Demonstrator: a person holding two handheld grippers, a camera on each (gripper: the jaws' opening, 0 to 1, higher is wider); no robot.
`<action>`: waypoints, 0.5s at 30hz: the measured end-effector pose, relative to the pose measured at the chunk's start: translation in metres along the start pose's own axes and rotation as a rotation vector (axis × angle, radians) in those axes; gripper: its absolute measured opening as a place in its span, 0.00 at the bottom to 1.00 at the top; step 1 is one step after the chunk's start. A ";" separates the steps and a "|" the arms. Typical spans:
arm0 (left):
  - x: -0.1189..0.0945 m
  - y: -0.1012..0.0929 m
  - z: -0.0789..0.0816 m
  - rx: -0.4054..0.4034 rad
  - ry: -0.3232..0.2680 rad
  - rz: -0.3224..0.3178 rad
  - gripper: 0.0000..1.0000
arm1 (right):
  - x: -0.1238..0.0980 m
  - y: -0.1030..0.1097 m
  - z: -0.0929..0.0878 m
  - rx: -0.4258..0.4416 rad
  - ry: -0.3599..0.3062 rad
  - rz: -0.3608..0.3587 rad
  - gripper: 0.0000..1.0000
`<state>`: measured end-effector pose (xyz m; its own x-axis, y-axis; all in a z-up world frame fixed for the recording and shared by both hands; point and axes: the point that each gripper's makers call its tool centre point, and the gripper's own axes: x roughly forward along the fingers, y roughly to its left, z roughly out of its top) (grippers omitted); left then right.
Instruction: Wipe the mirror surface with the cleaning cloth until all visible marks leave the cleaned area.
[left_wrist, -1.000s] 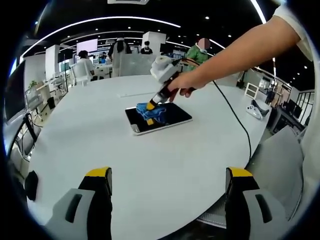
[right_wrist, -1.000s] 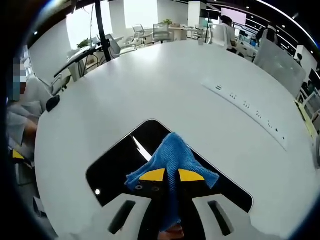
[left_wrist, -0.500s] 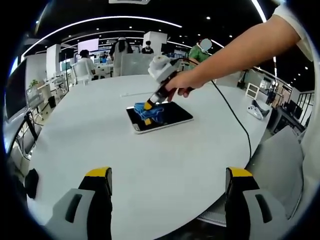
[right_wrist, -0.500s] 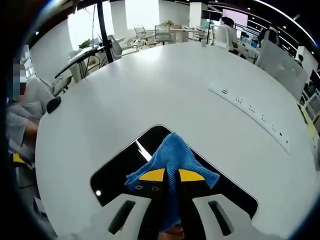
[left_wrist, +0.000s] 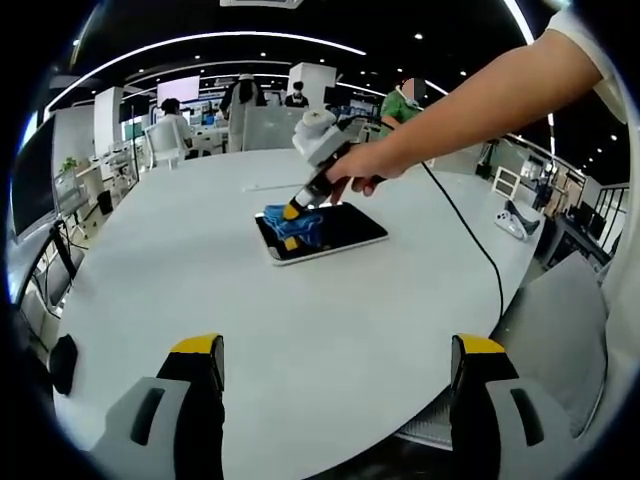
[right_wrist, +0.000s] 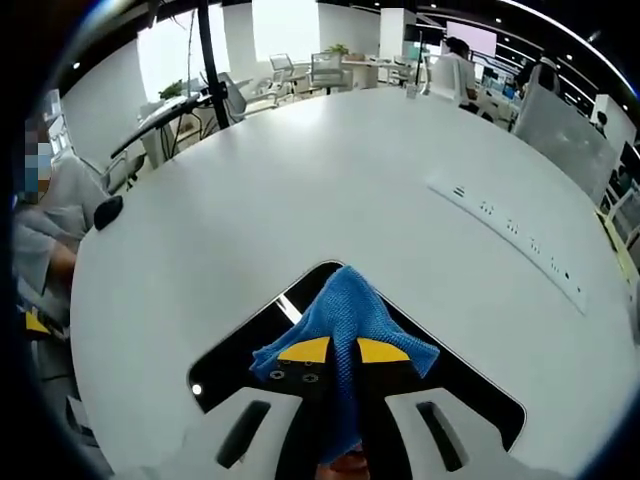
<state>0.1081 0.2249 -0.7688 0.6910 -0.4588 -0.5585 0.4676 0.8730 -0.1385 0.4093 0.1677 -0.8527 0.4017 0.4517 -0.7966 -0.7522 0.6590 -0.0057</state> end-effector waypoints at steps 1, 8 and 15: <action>0.000 0.000 0.000 -0.002 0.000 0.001 0.95 | 0.000 0.000 0.000 0.000 -0.001 -0.001 0.04; -0.001 0.002 -0.001 -0.004 0.000 0.004 0.95 | 0.001 0.002 0.002 0.000 -0.001 0.000 0.04; -0.001 0.003 -0.001 -0.005 -0.002 0.004 0.95 | 0.000 0.005 0.003 -0.002 -0.004 0.001 0.04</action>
<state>0.1085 0.2281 -0.7691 0.6939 -0.4558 -0.5574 0.4624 0.8755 -0.1403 0.4067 0.1730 -0.8507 0.4029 0.4544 -0.7944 -0.7537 0.6572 -0.0063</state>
